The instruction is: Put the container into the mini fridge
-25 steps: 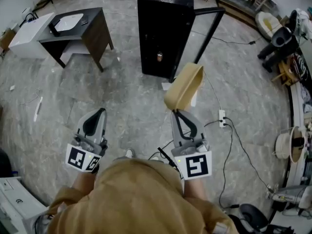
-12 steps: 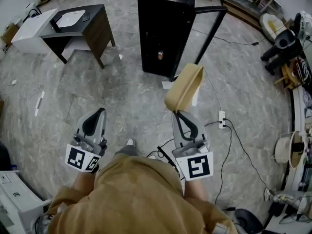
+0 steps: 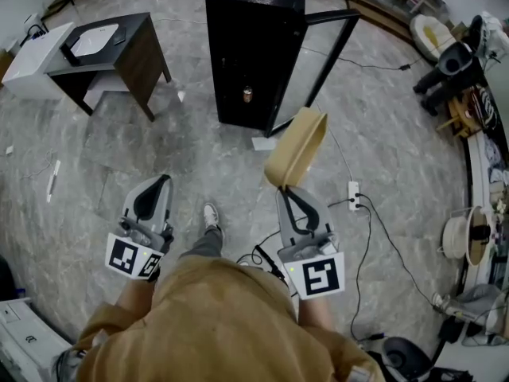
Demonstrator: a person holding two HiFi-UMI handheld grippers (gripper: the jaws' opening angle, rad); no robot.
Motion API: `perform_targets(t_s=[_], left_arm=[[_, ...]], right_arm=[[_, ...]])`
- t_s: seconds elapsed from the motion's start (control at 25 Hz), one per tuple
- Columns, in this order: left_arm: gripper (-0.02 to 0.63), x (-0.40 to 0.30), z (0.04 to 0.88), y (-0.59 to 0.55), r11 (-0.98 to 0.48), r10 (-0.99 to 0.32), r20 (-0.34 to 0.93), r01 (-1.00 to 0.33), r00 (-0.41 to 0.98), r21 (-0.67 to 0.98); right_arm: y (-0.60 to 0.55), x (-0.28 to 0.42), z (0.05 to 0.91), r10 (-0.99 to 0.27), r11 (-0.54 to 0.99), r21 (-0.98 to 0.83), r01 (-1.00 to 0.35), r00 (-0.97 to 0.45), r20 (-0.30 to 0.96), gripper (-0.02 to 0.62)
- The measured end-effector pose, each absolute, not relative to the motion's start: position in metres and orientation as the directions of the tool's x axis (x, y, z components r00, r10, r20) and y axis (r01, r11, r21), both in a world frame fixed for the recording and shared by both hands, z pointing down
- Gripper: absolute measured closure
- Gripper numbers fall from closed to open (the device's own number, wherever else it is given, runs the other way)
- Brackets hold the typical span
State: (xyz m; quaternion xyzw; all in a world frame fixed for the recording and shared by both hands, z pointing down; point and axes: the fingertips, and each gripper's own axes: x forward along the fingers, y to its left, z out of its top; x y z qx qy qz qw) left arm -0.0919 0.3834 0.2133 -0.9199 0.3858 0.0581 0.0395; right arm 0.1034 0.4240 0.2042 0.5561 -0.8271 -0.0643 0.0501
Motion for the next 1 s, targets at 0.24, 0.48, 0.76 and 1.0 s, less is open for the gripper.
perform_targets(t_s=[0.24,0.48,0.76,1.0], left_arm=[[0.606,-0.100,0.202,0.298,-0.717,-0.681,-0.170,-0.696,0.712,-0.043],[0.606,-0.120,0.209,0.216,-0.740,-0.660,-0.167,-0.672,0.732,-0.021],[0.606,-0.138,0.223,0.153,-0.772,-0.630,-0.153,-0.636,0.761,0.016],[0.606,-0.134,0.247,0.134,-0.783,-0.622,-0.130,-0.618,0.772,0.071]], right_arm=[[0.339,0.098,0.198,-0.934,0.352,0.191,-0.916,-0.356,0.015,0.589],[0.258,0.077,0.196,-0.945,0.326,0.213,-0.921,-0.327,0.032,0.588],[0.199,0.048,0.189,-0.944,0.330,0.230,-0.915,-0.321,0.080,0.589],[0.172,0.040,0.189,-0.941,0.338,0.233,-0.912,-0.324,0.093,0.589]])
